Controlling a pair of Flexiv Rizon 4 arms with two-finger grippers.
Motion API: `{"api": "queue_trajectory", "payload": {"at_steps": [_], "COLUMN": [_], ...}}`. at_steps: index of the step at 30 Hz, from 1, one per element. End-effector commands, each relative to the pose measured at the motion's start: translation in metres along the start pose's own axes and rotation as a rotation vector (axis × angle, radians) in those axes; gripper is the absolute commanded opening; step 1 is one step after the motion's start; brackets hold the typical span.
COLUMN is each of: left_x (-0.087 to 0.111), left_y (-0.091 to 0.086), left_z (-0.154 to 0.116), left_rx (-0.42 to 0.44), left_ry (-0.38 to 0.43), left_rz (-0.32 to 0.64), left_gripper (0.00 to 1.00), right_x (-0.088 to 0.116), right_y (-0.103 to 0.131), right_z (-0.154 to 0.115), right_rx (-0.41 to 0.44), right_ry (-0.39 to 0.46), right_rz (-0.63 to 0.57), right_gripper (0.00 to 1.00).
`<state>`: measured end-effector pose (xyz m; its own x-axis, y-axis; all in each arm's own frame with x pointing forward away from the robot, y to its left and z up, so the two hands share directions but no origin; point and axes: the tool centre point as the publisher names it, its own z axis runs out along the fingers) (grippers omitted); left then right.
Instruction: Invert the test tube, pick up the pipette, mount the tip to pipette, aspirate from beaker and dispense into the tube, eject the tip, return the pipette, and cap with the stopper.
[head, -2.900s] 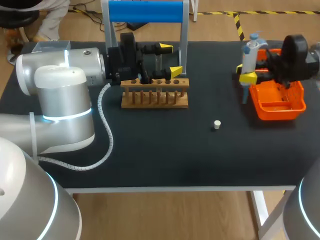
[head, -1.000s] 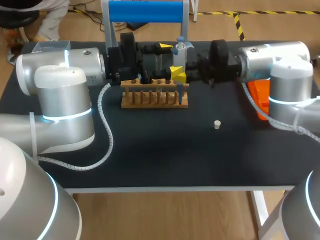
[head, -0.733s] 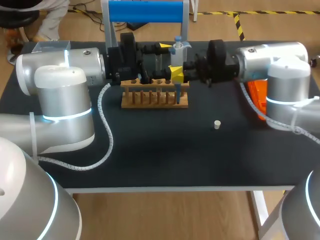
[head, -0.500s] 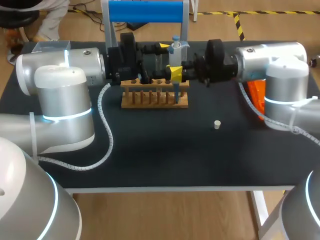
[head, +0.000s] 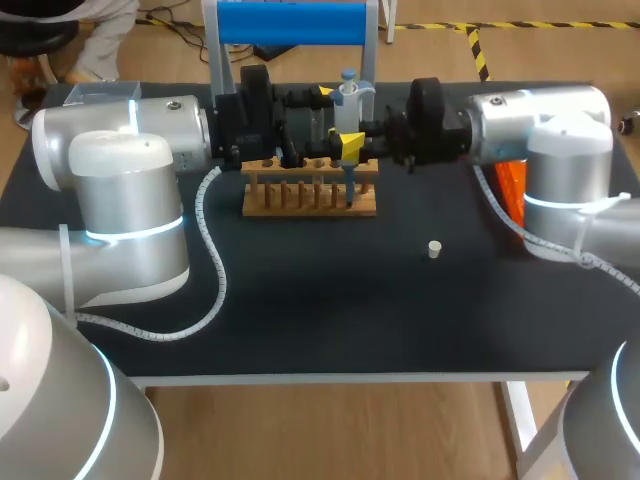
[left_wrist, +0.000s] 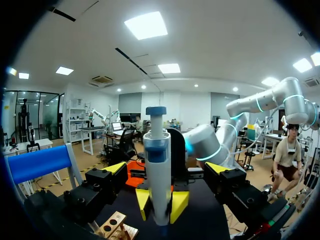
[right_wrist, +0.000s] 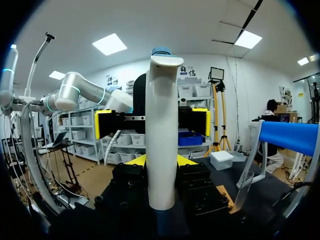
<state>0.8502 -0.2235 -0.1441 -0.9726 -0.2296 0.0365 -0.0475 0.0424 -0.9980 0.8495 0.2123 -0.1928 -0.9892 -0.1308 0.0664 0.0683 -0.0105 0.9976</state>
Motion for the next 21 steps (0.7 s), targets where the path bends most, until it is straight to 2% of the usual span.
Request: {"api": "queue_trajectory", "payload": {"at_steps": [1,12,13,14,15,16,17,21], "left_x": [0.0010,0.0010,0.0010,0.0010,0.0010,0.0010,0.0010,0.0010], "left_y": [0.0010,0.0010,0.0010,0.0010,0.0010,0.0010,0.0010,0.0010], "left_z": [0.0015,0.0015,0.0015,0.0015,0.0015,0.0015,0.0015,0.0015], "left_rx": [0.004,0.004,0.004,0.004,0.004,0.004,0.004,0.004], "left_ry": [-0.005,-0.005,-0.005,-0.005,-0.005,-0.005,-0.005,-0.005], "left_rz": [0.002,0.002,0.002,0.002,0.002,0.002,0.002,0.002], "left_gripper": [1.00,1.00,0.95,0.78,0.47,0.11,0.00,0.00], "right_x": [0.0011,-0.0009,-0.0010,-0.0011,-0.0013,-0.0013,-0.0013,-0.0013], "right_y": [-0.0009,0.0003,0.0005,0.0007,0.0009,0.0010,0.0011,0.0014], "right_z": [0.0015,0.0024,0.0025,0.0026,0.0026,0.0027,0.0027,0.0026], "right_rx": [-0.002,-0.008,-0.009,-0.009,-0.010,-0.011,-0.011,-0.012], "right_ry": [-0.010,-0.020,-0.021,-0.022,-0.024,-0.025,-0.027,-0.028], "right_rz": [0.000,-0.001,-0.001,-0.003,-0.003,-0.004,-0.004,-0.005], "right_gripper": [0.00,0.00,0.00,0.00,0.00,0.00,0.00,0.00]}}
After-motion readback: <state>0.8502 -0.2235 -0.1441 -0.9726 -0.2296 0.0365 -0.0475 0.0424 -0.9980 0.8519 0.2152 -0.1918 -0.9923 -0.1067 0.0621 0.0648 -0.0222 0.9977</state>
